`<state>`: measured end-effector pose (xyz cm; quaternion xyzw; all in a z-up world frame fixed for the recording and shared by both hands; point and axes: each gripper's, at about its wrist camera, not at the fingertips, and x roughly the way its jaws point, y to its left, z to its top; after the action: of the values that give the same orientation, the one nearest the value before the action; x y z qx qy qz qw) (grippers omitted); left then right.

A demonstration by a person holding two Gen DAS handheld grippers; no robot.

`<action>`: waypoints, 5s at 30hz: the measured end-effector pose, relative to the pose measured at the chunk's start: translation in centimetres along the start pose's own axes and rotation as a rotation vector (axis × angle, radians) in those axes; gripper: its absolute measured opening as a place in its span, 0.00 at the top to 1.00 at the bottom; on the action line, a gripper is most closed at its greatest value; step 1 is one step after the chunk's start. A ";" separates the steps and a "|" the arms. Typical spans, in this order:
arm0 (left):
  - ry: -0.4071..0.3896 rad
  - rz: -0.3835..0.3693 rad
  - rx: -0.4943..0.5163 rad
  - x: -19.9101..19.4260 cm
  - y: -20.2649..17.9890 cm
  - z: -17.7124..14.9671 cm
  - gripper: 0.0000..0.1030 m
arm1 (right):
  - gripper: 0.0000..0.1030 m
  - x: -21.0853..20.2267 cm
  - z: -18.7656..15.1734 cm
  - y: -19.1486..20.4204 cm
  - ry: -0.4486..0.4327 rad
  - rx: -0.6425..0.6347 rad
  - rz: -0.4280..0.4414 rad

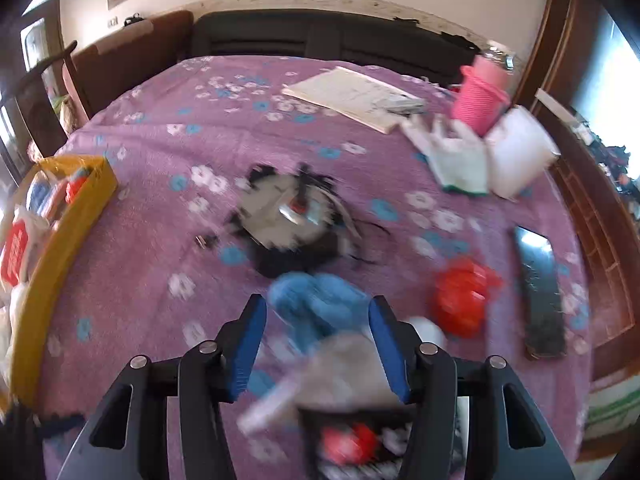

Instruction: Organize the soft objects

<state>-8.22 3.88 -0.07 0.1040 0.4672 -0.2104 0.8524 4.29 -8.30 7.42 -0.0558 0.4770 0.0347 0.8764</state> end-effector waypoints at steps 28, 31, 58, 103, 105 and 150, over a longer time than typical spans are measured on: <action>-0.063 -0.125 -0.114 -0.9 2.1 -0.4 0.00 | 0.30 1.7 -0.6 0.0 0.078 0.194 0.445; -0.070 -0.136 -0.127 -1.0 2.4 -0.5 0.00 | 0.29 1.3 -1.8 0.8 0.162 0.168 0.740; -0.007 0.044 -0.053 0.0 0.0 -0.5 0.00 | 0.20 -8.1 -12.2 -11.1 -0.124 0.440 0.093; -0.103 0.016 -0.296 0.6 5.1 8.4 0.05 | 0.36 -3.6 -13.4 -15.5 -0.146 0.584 0.176; -0.064 0.049 -0.265 2.6 4.4 9.2 0.05 | 0.35 -3.6 -13.5 -15.7 -0.149 0.593 0.186; -0.158 0.254 -0.646 -12.3 29.0 -4.3 0.32 | 0.65 -12.5 -9.8 -7.4 -0.178 0.420 0.243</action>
<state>-4.06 34.52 7.34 -0.1302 0.4254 0.0486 0.8943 -9.77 -17.06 13.10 0.1884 0.3981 0.0450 0.8966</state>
